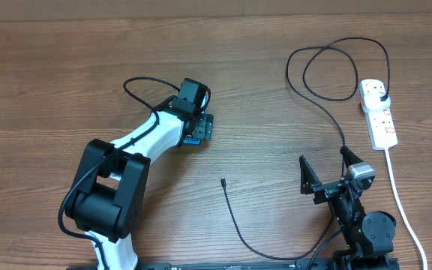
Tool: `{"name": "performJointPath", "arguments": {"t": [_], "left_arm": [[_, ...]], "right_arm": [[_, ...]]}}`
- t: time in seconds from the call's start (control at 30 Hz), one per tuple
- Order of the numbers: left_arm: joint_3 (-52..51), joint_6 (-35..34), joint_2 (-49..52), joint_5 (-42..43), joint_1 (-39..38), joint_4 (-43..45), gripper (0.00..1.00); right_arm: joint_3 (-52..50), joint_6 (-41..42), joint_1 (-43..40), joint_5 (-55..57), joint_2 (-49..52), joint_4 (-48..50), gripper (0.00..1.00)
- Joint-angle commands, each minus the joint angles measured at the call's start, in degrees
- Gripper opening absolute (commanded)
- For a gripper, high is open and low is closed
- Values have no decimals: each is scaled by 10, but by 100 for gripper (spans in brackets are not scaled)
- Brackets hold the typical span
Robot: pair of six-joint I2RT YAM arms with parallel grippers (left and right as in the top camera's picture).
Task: Plug charger to phone and switch on socket
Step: 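Lower the left gripper onto the phone's bottom end and grasp it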
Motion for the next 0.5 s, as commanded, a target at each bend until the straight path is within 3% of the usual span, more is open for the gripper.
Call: {"name": "performJointPath", "arguments": {"t": [0.0, 0.47], "left_arm": [[7, -2, 14, -1, 2, -7, 89], [12, -1, 11, 53, 2, -55, 86]], "right_arm": [[-6, 2, 3, 2, -3, 2, 100], [-6, 2, 3, 2, -3, 2, 100]]}}
